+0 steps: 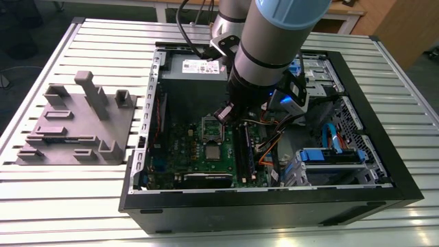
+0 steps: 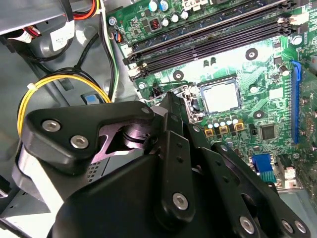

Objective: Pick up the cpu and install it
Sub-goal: 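Close the cpu cover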

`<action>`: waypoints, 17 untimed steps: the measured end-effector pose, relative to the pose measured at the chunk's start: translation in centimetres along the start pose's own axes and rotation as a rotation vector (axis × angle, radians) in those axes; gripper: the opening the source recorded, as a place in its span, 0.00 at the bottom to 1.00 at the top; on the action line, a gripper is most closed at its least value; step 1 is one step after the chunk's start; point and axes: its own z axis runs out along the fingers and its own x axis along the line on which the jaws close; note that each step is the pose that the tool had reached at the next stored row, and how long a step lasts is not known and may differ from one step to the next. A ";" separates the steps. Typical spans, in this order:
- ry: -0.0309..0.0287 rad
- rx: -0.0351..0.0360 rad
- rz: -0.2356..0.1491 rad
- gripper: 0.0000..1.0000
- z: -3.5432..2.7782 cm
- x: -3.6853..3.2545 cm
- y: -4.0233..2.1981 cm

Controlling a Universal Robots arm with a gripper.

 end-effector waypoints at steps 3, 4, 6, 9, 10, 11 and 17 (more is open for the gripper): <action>0.0000 0.0000 0.000 0.10 0.00 0.00 0.00; 0.0000 0.0000 0.000 0.10 0.00 0.00 0.00; 0.0000 0.0000 0.000 0.10 0.02 0.00 0.00; -0.0061 -0.0102 -0.011 0.10 0.15 0.01 -0.03; -0.0097 -0.0175 -0.022 0.10 0.20 0.01 -0.03; -0.0103 -0.0216 -0.035 0.10 0.29 0.01 -0.04; -0.0162 -0.0347 -0.056 0.10 1.02 -0.07 -0.02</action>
